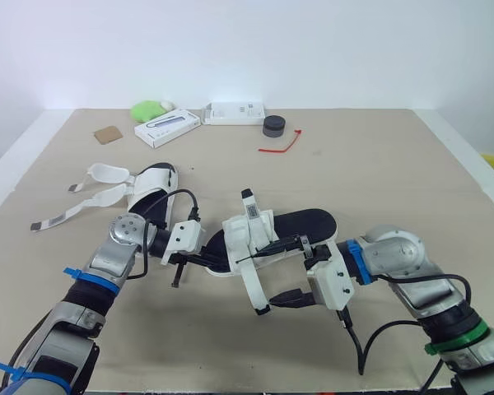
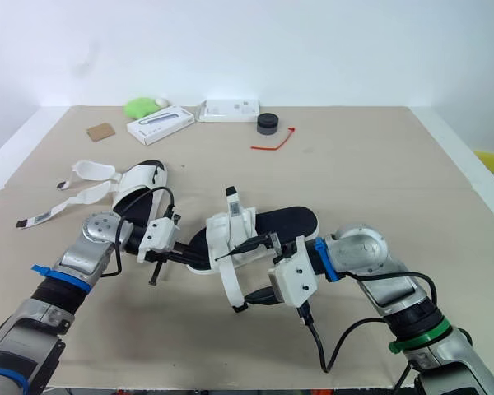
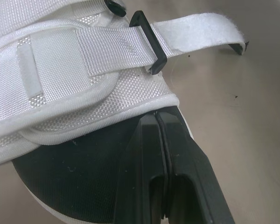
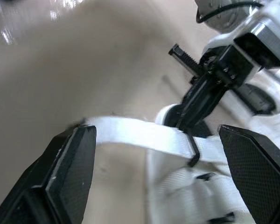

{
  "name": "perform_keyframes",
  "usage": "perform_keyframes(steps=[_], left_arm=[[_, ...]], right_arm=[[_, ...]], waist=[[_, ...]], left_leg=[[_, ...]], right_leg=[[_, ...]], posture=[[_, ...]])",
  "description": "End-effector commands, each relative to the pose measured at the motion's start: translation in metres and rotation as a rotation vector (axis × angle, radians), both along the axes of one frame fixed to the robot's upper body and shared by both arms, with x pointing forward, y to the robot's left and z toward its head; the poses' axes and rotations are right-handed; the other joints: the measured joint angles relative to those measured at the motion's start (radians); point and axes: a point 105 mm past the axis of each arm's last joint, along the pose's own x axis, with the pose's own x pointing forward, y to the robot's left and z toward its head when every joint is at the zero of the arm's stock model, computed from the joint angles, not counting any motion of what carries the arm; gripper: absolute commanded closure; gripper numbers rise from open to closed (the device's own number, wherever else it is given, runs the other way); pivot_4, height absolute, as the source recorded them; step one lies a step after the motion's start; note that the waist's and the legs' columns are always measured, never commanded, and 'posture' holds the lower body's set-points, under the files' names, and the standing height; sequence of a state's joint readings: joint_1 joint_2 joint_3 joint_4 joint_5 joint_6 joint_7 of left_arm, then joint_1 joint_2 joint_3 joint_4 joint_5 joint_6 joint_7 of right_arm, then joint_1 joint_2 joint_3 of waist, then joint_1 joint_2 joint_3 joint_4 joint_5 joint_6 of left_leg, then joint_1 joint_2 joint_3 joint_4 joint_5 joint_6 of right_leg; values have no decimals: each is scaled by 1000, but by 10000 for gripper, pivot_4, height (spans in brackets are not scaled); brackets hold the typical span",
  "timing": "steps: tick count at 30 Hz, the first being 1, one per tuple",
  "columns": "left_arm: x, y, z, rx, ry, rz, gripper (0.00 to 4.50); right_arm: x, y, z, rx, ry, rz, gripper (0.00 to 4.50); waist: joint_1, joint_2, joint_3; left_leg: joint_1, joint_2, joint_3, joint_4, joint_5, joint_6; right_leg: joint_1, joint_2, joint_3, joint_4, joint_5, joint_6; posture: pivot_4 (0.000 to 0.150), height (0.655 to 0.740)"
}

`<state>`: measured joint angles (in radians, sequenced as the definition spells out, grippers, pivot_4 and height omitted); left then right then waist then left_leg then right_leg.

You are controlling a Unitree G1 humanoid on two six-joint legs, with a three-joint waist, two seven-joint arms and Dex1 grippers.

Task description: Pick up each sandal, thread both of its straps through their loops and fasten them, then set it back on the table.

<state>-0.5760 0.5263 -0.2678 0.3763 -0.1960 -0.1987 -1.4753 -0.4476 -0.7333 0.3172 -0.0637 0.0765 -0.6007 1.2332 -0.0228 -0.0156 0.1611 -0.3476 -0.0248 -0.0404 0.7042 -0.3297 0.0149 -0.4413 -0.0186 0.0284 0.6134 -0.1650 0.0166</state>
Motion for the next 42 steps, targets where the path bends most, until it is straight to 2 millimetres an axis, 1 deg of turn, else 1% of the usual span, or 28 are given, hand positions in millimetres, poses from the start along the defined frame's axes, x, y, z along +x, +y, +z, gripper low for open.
perform_keyframes(steps=[1,3,5,8,11,15,19,21,25,29,34,37,40,41,42], left_arm=[[-3,7,-14,58,40,7,45000],[-3,7,-13,57,40,10,45000],[-2,7,-12,52,40,14,45000],[-2,7,-11,48,40,19,45000],[-2,7,-11,49,40,22,45000],[-2,7,-11,47,41,25,45000],[-2,7,-11,43,40,27,45000],[-3,7,-11,40,42,30,45000],[-4,7,-11,43,44,30,45000],[-4,8,-11,46,43,34,45000],[-4,7,-12,47,41,33,45000],[-3,7,-12,46,39,34,45000],[-3,7,-12,47,40,35,45000],[-3,7,-12,48,40,35,45000],[-3,7,-12,49,40,36,45000]], right_arm=[[7,3,16,58,-322,124,196],[7,7,18,86,-393,165,196],[4,7,12,74,-460,232,196],[-5,6,3,64,-514,324,196],[-11,9,1,92,-539,366,196],[-5,12,-3,72,-557,364,196],[9,19,-4,80,-507,287,196],[12,21,-6,51,-520,294,196],[12,20,-10,28,-538,320,196],[10,27,-3,71,-534,317,196],[10,34,0,108,-451,281,196],[8,36,3,131,-380,259,7813],[5,35,4,122,-337,257,21772],[4,34,4,124,-319,256,27690],[2,34,4,127,-293,255,32425]], waist=[[0,0,0],[0,-1,0],[0,-1,0],[0,-1,0],[0,-1,0],[-1,-3,1],[-2,-3,1],[-2,-3,1],[-2,-4,1],[-2,-3,1],[-2,-3,1],[-2,-3,1],[-2,-3,1],[-2,-3,1],[-2,-3,1]], left_leg=[[1,0,1,0,0,0],[3,1,4,0,0,0],[4,1,5,0,0,0],[5,1,7,0,0,1],[7,1,10,-1,-1,1],[10,1,15,-1,-1,1],[11,1,18,-1,-1,1],[11,1,19,-1,-1,2],[12,1,20,-1,-2,4],[11,1,21,-1,-3,5],[12,1,21,-1,-3,5],[12,1,21,-1,-3,5],[12,1,21,-1,-3,6],[12,1,21,-1,-3,6],[12,1,21,-1,-3,6]], right_leg=[[0,0,1,0,0,0],[1,1,3,1,0,0],[2,2,4,1,1,0],[2,2,7,1,3,-4],[2,2,11,1,4,-3],[4,4,18,1,4,-2],[4,5,22,1,4,-2],[4,5,23,1,4,-2],[4,5,25,1,5,0],[3,5,25,1,5,0],[3,6,26,1,5,0],[3,6,26,1,5,0],[3,6,26,1,5,0],[3,6,26,1,5,0],[3,6,26,1,5,0]], posture=[[1500,7400],[1500,7400],[1500,7400],[1500,7400],[1500,7400],[1500,7400],[1500,7400],[1500,7400],[1500,7400],[1500,7400],[1500,7400],[1500,7400],[1500,7400],[1500,7400],[1500,7400]])
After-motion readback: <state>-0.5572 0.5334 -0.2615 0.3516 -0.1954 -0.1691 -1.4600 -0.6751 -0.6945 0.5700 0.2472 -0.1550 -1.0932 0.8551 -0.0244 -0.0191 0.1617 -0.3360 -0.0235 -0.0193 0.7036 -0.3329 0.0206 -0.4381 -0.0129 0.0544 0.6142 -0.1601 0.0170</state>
